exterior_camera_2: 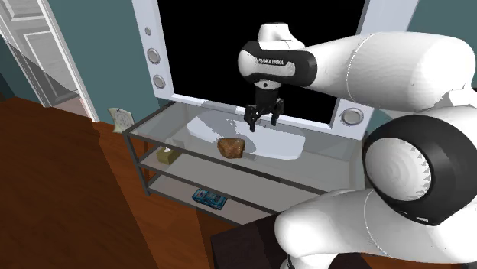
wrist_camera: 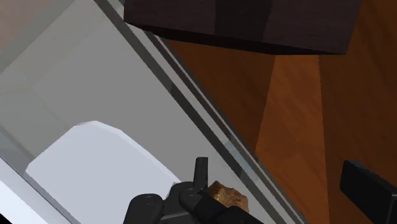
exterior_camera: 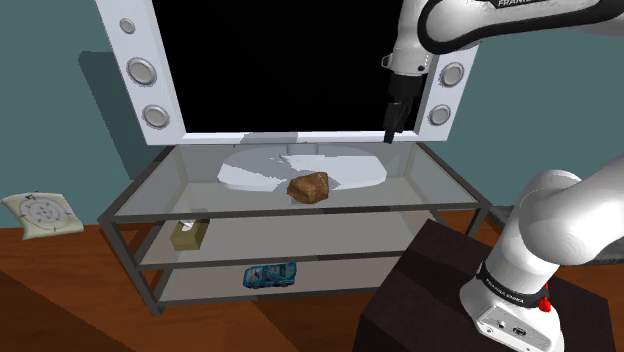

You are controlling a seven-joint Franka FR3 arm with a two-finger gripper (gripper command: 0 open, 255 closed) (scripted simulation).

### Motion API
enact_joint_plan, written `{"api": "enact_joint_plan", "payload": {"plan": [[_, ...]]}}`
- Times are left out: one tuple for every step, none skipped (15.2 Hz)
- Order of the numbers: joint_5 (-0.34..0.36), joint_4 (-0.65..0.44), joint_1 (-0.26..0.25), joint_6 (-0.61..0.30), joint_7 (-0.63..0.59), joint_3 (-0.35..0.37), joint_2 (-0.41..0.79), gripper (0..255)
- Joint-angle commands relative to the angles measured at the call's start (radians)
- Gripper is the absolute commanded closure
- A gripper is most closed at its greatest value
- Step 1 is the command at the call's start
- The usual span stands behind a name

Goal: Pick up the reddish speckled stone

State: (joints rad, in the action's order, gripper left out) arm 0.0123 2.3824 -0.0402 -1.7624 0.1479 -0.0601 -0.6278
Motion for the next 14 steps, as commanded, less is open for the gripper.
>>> {"api": "enact_joint_plan", "payload": {"plan": [[0.004,-0.015,-0.010,-0.062,0.009,0.006,0.078,0],[0.007,-0.024,-0.014,-0.088,0.015,0.008,0.114,0],[0.010,-0.035,-0.018,-0.113,0.020,0.011,0.152,0],[0.014,-0.047,-0.022,-0.137,0.025,0.013,0.189,0],[0.017,-0.060,-0.025,-0.160,0.030,0.016,0.227,0],[0.021,-0.075,-0.028,-0.182,0.035,0.018,0.265,0],[0.024,-0.090,-0.031,-0.203,0.039,0.021,0.304,0],[0.028,-0.107,-0.034,-0.223,0.043,0.024,0.342,0],[0.032,-0.125,-0.037,-0.242,0.047,0.027,0.380,0],[0.037,-0.145,-0.039,-0.260,0.051,0.029,0.419,0],[0.042,-0.165,-0.042,-0.277,0.054,0.032,0.458,0],[0.047,-0.187,-0.045,-0.293,0.057,0.035,0.496,0],[0.052,-0.210,-0.047,-0.307,0.060,0.038,0.535,0],[0.058,-0.234,-0.050,-0.320,0.063,0.041,0.574,0]]}}
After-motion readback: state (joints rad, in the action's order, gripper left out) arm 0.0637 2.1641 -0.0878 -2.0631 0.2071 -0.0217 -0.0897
